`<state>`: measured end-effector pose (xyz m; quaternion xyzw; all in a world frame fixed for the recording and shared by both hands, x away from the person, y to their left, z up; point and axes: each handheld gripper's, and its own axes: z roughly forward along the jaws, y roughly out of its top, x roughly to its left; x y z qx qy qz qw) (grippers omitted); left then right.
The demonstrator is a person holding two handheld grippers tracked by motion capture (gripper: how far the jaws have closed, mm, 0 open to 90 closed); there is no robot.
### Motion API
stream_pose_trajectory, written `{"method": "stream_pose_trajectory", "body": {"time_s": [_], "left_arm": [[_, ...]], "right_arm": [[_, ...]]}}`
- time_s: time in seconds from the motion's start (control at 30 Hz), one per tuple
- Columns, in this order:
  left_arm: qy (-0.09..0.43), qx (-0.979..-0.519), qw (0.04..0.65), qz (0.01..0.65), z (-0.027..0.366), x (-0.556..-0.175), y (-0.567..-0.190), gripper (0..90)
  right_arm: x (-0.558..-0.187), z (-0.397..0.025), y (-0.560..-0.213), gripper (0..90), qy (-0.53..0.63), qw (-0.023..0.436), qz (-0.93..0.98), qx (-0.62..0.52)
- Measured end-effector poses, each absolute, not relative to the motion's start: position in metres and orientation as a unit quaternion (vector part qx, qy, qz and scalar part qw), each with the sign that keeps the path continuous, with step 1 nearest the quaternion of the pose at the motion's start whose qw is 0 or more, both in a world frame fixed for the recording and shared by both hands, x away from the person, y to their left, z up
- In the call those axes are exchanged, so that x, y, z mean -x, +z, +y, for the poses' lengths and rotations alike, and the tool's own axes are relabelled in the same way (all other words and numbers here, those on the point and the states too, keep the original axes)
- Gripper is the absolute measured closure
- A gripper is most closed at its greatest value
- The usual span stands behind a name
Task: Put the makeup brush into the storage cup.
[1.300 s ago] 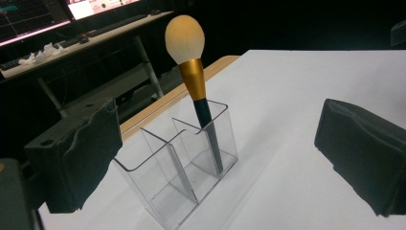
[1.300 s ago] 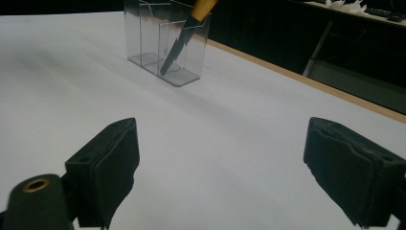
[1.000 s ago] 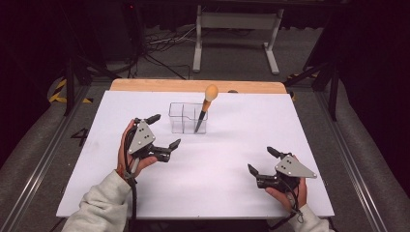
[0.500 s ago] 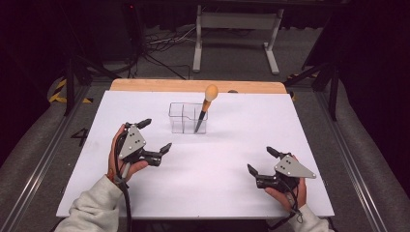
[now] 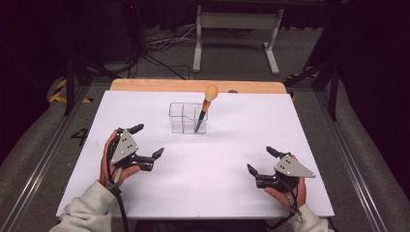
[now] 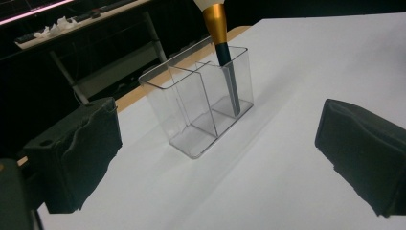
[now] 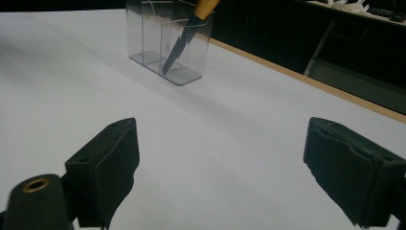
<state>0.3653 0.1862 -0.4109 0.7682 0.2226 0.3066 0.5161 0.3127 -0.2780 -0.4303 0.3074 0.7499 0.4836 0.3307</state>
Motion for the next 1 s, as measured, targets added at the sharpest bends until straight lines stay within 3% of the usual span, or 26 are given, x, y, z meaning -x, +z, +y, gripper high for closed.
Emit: {"method": "stream_pose_trajectory", "body": {"time_s": [1.0], "left_arm": [[0.288, -0.788, 0.481, 0.254, 0.227, -0.352, -0.434, 2.2]], "right_arm": [[-0.319, -0.294, -0.426, 11.4, 0.476, 0.354, 0.737, -0.322]]}}
